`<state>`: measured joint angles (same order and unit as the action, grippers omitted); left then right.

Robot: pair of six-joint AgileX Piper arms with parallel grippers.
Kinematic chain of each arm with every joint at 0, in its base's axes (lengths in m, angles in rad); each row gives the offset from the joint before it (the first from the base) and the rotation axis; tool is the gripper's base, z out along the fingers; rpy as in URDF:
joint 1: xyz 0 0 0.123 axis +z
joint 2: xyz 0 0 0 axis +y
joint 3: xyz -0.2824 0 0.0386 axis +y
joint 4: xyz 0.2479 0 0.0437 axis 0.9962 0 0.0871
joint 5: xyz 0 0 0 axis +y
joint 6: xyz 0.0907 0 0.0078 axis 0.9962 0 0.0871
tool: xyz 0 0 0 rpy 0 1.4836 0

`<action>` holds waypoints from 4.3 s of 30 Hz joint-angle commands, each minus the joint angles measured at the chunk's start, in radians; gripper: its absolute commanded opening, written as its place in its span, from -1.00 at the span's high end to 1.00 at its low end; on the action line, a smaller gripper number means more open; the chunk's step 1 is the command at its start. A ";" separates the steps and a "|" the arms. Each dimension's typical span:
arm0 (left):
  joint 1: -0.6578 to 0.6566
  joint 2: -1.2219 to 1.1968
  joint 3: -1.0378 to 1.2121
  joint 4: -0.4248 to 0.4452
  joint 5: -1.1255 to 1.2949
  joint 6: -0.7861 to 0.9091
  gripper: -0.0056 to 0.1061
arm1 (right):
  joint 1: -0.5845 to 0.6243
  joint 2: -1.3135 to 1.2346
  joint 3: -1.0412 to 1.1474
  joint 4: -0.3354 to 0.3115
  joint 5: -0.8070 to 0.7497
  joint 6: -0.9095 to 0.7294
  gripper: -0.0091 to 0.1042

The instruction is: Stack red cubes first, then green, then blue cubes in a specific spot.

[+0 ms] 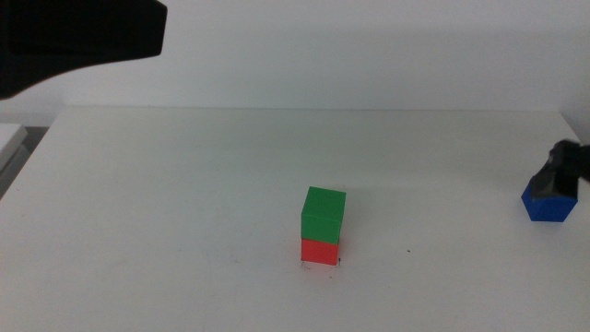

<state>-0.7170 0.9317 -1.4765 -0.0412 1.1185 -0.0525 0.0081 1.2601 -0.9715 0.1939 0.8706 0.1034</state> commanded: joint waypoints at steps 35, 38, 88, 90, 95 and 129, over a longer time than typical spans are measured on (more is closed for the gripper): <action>0.002 -0.001 0.002 -0.001 -0.039 0.001 -0.78 | 0.092 0.557 -0.504 -0.303 0.099 0.082 0.85; 0.002 -0.001 0.002 0.001 -0.039 0.001 -0.78 | 0.307 0.490 -0.522 -0.409 0.195 0.355 0.86; 0.002 -0.001 0.002 0.041 -0.042 0.001 -0.78 | 0.759 0.692 -0.836 -0.529 0.249 0.714 -0.75; 0.002 -0.001 0.002 0.041 -0.042 0.001 -0.78 | 0.751 0.616 -0.836 -0.547 0.281 0.664 -0.80; 0.002 -0.001 0.002 0.041 -0.042 0.001 -0.78 | 0.676 0.344 -0.750 -0.556 0.332 0.547 -0.80; 0.007 -0.025 0.103 0.100 -0.143 0.001 -0.78 | 0.156 -0.406 0.074 -0.212 -0.265 -0.023 -0.80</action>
<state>-0.7149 0.9190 -1.4121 0.0462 1.0283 -0.0525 0.1709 0.8579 -0.9022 -0.0119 0.6149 0.0916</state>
